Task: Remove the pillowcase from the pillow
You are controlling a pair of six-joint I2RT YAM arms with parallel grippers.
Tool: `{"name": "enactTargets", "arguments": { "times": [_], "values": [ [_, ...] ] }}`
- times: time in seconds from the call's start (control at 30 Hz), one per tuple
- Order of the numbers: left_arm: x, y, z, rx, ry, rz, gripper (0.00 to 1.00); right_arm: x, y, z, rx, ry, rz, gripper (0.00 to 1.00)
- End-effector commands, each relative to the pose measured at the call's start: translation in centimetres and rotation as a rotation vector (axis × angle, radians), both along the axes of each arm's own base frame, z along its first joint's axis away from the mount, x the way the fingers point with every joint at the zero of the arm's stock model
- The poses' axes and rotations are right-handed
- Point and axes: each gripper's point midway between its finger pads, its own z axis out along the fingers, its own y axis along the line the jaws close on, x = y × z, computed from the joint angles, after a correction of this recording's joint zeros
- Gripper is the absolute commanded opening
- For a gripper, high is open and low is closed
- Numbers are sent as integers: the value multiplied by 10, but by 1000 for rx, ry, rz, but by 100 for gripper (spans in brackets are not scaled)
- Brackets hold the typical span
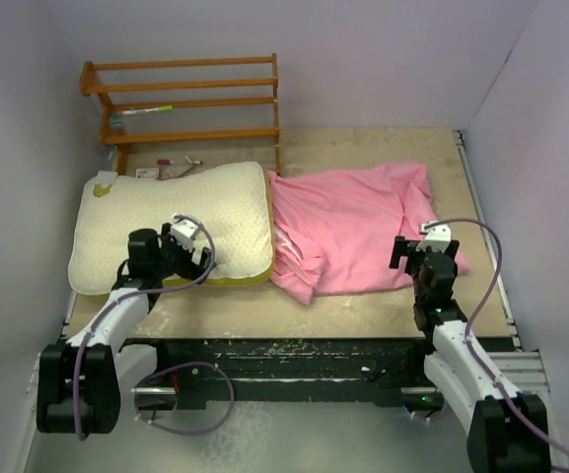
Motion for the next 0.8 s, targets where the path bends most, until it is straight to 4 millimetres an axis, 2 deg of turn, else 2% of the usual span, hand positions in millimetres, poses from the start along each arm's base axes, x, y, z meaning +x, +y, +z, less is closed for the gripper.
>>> {"name": "enactTargets", "arguments": {
  "times": [0.0,0.03,0.1,0.2,0.27,0.33,0.4,0.53,0.57,0.63,0.73,0.77],
  "values": [
    [14,17,16,-7,-56,109,99,15,-9,26,-6,-53,-62,100],
    [15,28,20,-9,-75,185,99,12,-13,25,13,-56,-100,100],
    [17,63,30,-38,-117,464,99,6,-21,29,33,-88,-151,100],
    [5,90,46,-36,-229,638,100,1,-13,40,15,-151,-86,100],
    [-5,86,47,-52,-304,606,99,-3,-6,45,-1,-189,-28,100],
    [-13,75,46,-75,-382,538,99,-7,-5,45,-11,-198,-20,100],
    [-19,75,46,-85,-409,538,99,-6,-7,44,-6,-187,-34,100],
    [-12,72,40,-60,-349,509,99,-9,-1,42,-3,-197,8,100],
    [-9,70,35,-51,-322,493,99,-12,-5,42,3,-209,-19,100],
    [-10,69,38,-54,-337,487,99,-16,-8,43,6,-234,-38,100],
    [-17,66,42,-68,-373,473,99,-8,14,34,0,-195,98,100],
    [-18,67,43,-70,-379,479,99,-8,16,34,8,-200,107,100]
  ]
}}
